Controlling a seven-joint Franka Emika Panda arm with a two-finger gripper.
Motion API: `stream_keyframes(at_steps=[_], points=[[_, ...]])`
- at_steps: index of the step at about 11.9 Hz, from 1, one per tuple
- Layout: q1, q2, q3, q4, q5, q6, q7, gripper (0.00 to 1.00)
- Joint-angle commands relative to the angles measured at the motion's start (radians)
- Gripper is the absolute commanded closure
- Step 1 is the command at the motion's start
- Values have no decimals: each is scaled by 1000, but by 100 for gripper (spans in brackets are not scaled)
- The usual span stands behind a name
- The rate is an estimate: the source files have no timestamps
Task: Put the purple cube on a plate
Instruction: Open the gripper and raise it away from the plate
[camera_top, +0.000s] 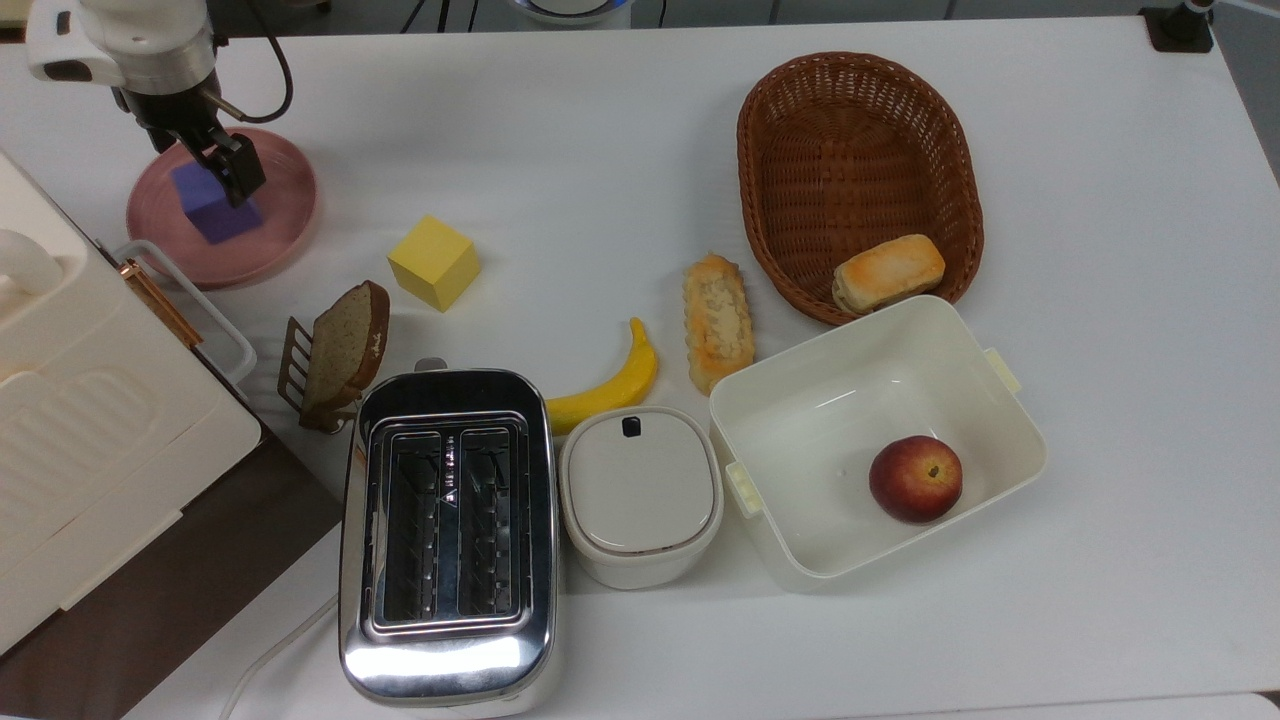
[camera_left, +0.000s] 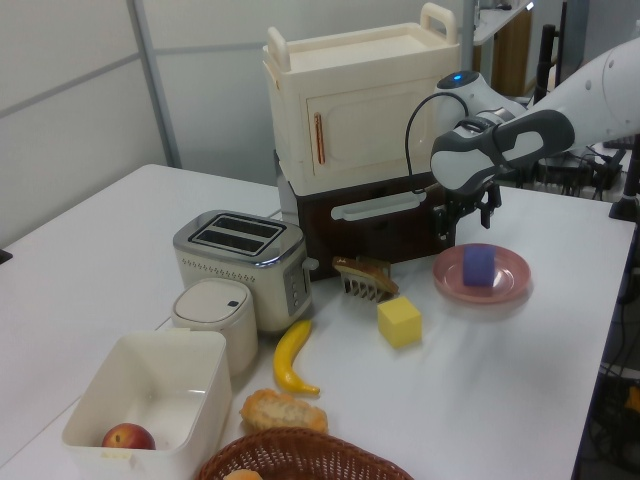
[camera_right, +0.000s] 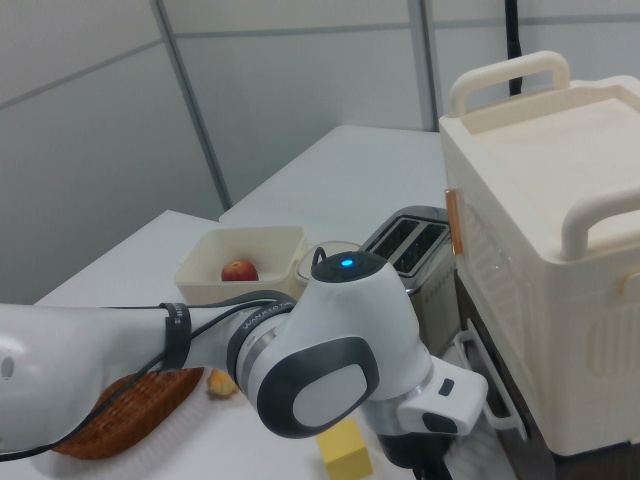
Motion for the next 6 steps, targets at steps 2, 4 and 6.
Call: stream_keyframes(at_steps=[2,4,6], points=[[17,-29,-11,-11,-15,-11,-11,0],[89,-83,19,59,-5,-157,-5,0],[138,-124,134,197,34,-361,0,0]])
